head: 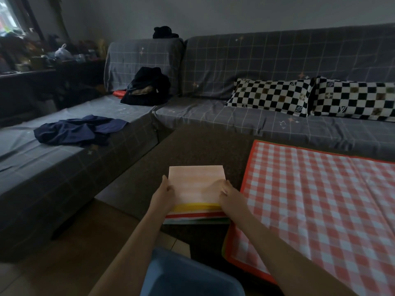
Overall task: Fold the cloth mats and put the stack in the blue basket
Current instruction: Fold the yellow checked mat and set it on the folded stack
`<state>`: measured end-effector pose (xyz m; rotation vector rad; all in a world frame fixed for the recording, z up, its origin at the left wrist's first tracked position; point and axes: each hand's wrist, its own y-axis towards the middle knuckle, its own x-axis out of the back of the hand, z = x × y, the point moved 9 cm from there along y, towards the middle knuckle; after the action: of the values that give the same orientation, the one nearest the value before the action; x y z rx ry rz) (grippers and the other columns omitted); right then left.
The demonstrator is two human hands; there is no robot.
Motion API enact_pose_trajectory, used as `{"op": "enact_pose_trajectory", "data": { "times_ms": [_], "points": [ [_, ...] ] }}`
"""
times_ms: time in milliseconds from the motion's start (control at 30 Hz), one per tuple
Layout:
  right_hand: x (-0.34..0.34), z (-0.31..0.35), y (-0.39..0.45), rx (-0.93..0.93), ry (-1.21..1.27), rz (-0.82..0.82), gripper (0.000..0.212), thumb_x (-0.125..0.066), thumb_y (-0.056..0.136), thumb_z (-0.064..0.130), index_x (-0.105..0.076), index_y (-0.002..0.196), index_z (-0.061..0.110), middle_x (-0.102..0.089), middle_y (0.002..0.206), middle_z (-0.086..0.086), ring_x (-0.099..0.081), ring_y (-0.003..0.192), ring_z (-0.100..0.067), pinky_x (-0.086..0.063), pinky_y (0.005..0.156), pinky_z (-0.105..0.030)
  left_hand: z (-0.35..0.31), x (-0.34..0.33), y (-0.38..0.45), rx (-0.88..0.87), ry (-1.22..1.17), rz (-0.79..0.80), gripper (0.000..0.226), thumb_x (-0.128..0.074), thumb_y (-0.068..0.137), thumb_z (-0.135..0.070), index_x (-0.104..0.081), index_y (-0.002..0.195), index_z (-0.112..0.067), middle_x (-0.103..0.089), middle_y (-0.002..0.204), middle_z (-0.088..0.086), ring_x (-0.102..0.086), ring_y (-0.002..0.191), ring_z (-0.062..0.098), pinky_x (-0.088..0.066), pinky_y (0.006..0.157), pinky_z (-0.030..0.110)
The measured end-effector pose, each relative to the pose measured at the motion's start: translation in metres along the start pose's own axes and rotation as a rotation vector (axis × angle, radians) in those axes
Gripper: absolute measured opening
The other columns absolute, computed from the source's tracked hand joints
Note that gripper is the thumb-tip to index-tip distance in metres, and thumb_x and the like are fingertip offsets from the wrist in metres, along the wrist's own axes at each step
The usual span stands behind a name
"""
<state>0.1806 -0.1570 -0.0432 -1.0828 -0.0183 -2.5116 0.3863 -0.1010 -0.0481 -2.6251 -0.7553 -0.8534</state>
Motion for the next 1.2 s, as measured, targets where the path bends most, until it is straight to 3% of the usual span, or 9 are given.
{"op": "enact_pose_trajectory", "data": {
  "times_ms": [100, 267, 367, 467, 533, 600, 700, 967, 1200],
  "points": [
    [-0.005, 0.001, 0.000, 0.009, -0.082, 0.009, 0.051, -0.028, 0.101, 0.016, -0.011, 0.149, 0.011, -0.008, 0.158, -0.006, -0.047, 0.121, -0.020, -0.037, 0.084, -0.023, -0.001, -0.001, -0.005, -0.007, -0.009, -0.011, 0.054, -0.037, 0.101, -0.013, -0.018, 0.151, -0.017, -0.048, 0.139, 0.017, -0.051, 0.123, 0.033, -0.043, 0.094, 0.035],
    [-0.014, 0.003, 0.005, 0.027, -0.129, 0.033, 0.057, -0.033, 0.098, 0.013, -0.008, 0.149, 0.002, -0.007, 0.157, -0.013, -0.046, 0.120, -0.019, -0.037, 0.099, -0.027, -0.011, -0.009, -0.015, -0.014, 0.216, 0.123, 0.100, -0.056, 0.093, -0.019, 0.029, 0.145, -0.024, -0.058, 0.091, 0.003, -0.056, 0.067, 0.012, -0.042, 0.059, 0.020],
    [-0.012, 0.006, 0.004, 0.053, -0.104, 0.014, 0.053, -0.035, 0.097, 0.009, -0.017, 0.145, -0.002, -0.015, 0.153, -0.018, -0.033, 0.134, -0.028, -0.031, 0.106, -0.033, -0.013, -0.008, -0.017, -0.028, 0.259, 0.139, 0.109, -0.062, 0.089, -0.026, 0.034, 0.141, -0.023, -0.059, 0.120, 0.014, -0.058, 0.075, 0.012, -0.040, 0.060, 0.020],
    [-0.005, 0.007, -0.002, 0.048, -0.121, 0.066, 0.052, -0.030, 0.101, 0.019, -0.013, 0.148, 0.007, -0.010, 0.156, -0.015, -0.028, 0.138, -0.029, -0.030, 0.106, -0.033, -0.019, 0.000, -0.023, -0.069, 0.142, 0.051, 0.089, -0.053, 0.094, -0.020, 0.017, 0.150, -0.022, -0.030, 0.152, 0.016, -0.049, 0.125, 0.026, -0.046, 0.093, 0.033],
    [0.001, 0.006, -0.007, 0.053, -0.117, 0.090, 0.053, -0.027, 0.103, 0.027, -0.009, 0.150, 0.016, -0.004, 0.158, -0.011, -0.022, 0.142, -0.028, -0.027, 0.110, -0.034, -0.030, 0.008, -0.029, -0.164, 0.224, -0.014, 0.064, -0.039, 0.101, -0.023, -0.002, 0.152, -0.024, -0.008, 0.160, 0.008, -0.025, 0.143, 0.024, -0.018, 0.117, 0.047],
    [0.011, 0.008, -0.014, 0.071, -0.066, 0.054, 0.053, -0.029, 0.102, 0.031, -0.010, 0.150, 0.020, -0.005, 0.159, -0.007, -0.018, 0.144, -0.026, -0.023, 0.113, -0.035, -0.043, 0.008, -0.036, -0.260, 0.438, -0.040, 0.051, -0.031, 0.102, -0.032, -0.017, 0.151, -0.026, -0.004, 0.161, 0.004, -0.013, 0.147, 0.021, 0.003, 0.117, 0.054],
    [0.023, 0.008, -0.026, 0.101, 0.040, 0.003, 0.052, -0.034, 0.101, 0.032, -0.019, 0.149, 0.023, -0.008, 0.158, -0.005, -0.021, 0.143, -0.024, -0.025, 0.112, -0.034, -0.065, -0.004, -0.055, -0.378, 0.609, 0.031, 0.043, -0.026, 0.103, -0.036, -0.035, 0.144, -0.029, -0.008, 0.161, 0.001, -0.001, 0.148, 0.017, 0.014, 0.114, 0.056],
    [0.061, -0.019, -0.066, 0.140, 0.098, -0.118, 0.046, -0.041, 0.099, 0.033, -0.032, 0.144, 0.030, -0.030, 0.153, 0.000, -0.032, 0.139, -0.018, -0.029, 0.110, -0.032, -0.106, -0.040, -0.109, -0.510, 0.515, 0.116, 0.039, -0.030, 0.102, -0.032, -0.046, 0.137, -0.027, -0.027, 0.156, -0.002, -0.015, 0.145, 0.012, 0.007, 0.118, 0.051],
    [0.101, -0.086, -0.129, 0.099, 0.043, -0.249, 0.039, -0.046, 0.097, 0.032, -0.047, 0.135, 0.028, -0.046, 0.143, 0.004, -0.041, 0.133, -0.016, -0.029, 0.105, -0.022, -0.132, -0.099, -0.170, -0.739, 0.400, 0.092, 0.031, -0.037, 0.100, -0.029, -0.062, 0.118, -0.027, -0.055, 0.129, -0.013, -0.039, 0.129, 0.005, 0.014, 0.114, 0.043]
  ]
}}
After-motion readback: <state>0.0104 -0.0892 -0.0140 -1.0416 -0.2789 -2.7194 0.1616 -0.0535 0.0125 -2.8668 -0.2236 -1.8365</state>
